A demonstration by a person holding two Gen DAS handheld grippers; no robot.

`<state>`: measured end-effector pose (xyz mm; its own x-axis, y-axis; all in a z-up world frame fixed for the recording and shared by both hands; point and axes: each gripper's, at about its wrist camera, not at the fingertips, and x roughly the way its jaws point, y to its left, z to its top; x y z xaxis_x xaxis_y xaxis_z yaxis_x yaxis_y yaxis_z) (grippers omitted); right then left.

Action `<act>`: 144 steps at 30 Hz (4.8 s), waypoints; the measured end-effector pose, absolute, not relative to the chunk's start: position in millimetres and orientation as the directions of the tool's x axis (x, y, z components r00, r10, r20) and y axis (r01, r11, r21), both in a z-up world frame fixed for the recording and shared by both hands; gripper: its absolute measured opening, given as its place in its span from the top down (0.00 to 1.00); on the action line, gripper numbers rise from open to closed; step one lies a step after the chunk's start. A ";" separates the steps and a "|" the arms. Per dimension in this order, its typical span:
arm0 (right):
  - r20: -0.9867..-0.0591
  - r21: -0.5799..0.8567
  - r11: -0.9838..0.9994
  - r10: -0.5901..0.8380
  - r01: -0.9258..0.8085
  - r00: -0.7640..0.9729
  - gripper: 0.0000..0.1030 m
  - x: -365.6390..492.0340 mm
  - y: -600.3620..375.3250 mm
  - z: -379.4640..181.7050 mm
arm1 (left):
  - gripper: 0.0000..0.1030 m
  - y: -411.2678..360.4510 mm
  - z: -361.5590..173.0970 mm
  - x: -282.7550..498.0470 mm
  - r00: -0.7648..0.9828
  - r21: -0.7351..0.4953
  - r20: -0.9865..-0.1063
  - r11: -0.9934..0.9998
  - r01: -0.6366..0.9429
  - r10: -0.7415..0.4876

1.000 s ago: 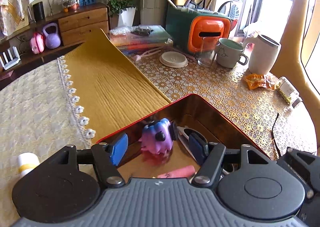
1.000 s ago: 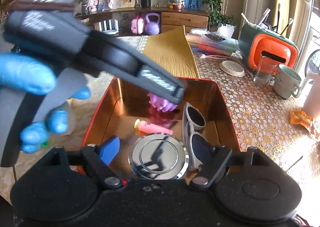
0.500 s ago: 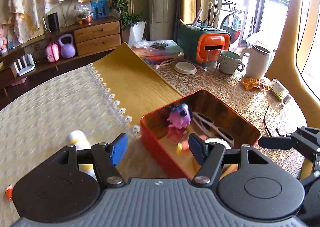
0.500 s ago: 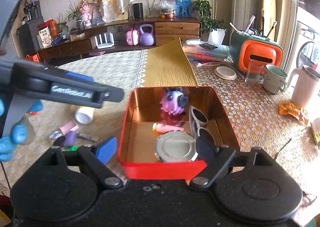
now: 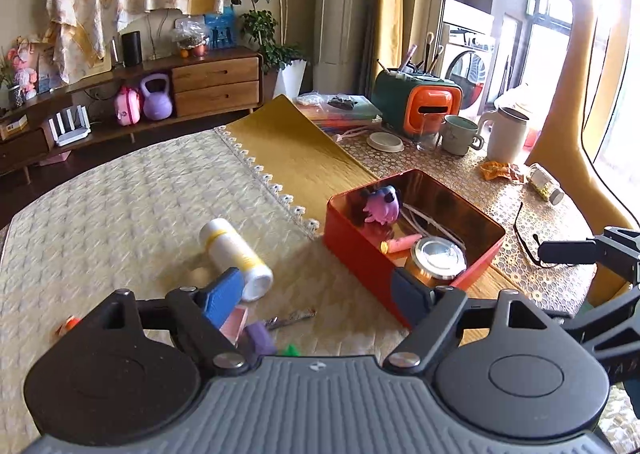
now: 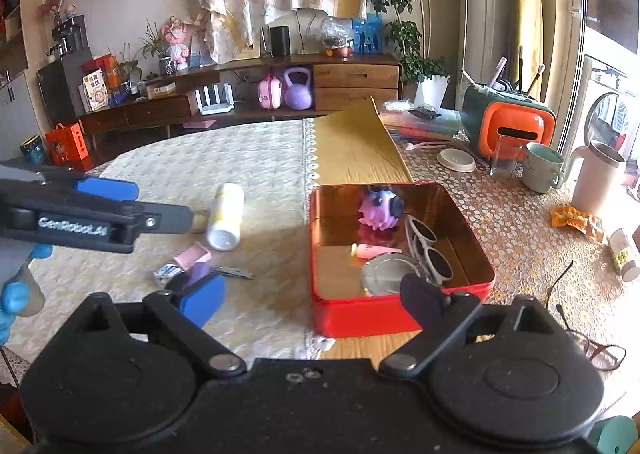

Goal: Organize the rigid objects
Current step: 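Withdraw both tools from the tin back over the table, then grasp the red snack packet with the left tool while the right tool grasps the white bottle, then carry the snack packet and white bottle over the red tin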

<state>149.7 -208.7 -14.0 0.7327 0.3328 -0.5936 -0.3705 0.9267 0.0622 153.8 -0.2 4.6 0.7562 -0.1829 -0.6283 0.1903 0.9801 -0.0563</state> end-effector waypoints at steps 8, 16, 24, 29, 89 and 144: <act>-0.537 0.123 0.912 0.394 -0.392 0.746 0.00 125.7 -215.7 -7.7 | 0.21 18.4 0.9 109.8 0.777 -0.051 -0.617 0.992 0.116 -0.123; -0.516 0.137 0.896 0.429 -0.423 0.741 0.00 115.9 -223.8 -7.0 | 0.16 32.6 -2.0 74.9 0.797 -0.057 -0.602 0.998 0.027 -0.056; -0.529 0.141 0.876 0.460 -0.461 0.713 0.00 110.2 -215.7 -17.4 | 0.15 39.3 -7.0 62.7 0.816 -0.010 -0.578 1.000 0.003 -0.008; -0.546 0.121 0.864 0.469 -0.489 0.694 0.00 114.0 -202.9 -20.3 | 0.15 54.3 -12.7 64.9 0.822 -0.005 -0.569 0.999 -0.033 0.024; -0.744 0.102 0.823 0.436 -0.559 0.505 0.34 339.8 -32.7 -112.1 | 0.67 219.6 -124.0 208.0 0.635 -0.106 -0.699 0.832 -0.545 0.328; -0.600 0.139 0.926 0.361 -0.352 0.713 0.57 231.1 -218.2 -16.6 | 0.73 46.9 -25.8 183.8 0.780 -0.199 -0.621 0.978 -0.061 -0.078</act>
<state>231.1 -218.2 -16.6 0.7133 0.3615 -0.6004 -0.3522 0.9256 0.1388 183.8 46.9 -25.8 0.7797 -0.0780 -0.6213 -0.0606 0.9782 -0.1988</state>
